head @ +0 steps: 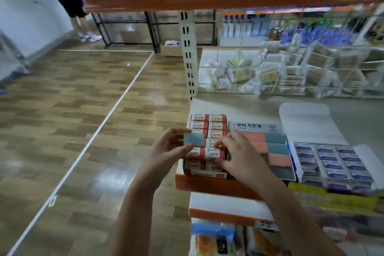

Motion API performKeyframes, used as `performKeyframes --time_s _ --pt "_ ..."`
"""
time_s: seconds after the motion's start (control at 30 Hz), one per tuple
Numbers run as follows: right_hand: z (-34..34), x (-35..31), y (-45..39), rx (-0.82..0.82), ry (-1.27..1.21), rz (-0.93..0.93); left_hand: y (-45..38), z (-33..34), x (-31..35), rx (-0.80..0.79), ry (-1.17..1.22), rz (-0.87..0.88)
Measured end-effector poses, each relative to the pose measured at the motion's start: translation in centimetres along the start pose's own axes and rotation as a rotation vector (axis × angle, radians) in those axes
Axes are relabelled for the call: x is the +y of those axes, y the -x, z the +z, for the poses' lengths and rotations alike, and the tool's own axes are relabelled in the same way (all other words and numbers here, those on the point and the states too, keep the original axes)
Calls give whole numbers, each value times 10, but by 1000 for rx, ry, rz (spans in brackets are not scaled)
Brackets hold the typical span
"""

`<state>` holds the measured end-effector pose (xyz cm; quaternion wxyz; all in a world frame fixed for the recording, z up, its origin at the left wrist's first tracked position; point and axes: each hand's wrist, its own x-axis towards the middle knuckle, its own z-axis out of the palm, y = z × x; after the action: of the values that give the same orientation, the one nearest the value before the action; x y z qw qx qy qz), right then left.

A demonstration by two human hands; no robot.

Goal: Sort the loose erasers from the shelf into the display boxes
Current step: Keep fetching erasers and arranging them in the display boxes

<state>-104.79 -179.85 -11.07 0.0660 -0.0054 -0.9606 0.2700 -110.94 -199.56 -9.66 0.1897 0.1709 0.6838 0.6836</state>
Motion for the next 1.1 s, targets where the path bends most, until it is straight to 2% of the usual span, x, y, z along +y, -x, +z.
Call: performKeyframes --time_s 0.2,0.47,0.7,0.93,1.1 --pt "-13 3 8 -24 -4 5 -9 20 4 -73 -151 10" --pt "-79 54 39 204 106 242 -28 96 4 -189 -760 249" --pt "-90 76 57 143 90 426 -38 129 -7 -233 -945 266" --pt "-85 75 59 109 100 444 -36 124 -13 -169 -1117 315" --pt "-79 75 58 102 65 449 -36 129 -13 -207 -1186 362"
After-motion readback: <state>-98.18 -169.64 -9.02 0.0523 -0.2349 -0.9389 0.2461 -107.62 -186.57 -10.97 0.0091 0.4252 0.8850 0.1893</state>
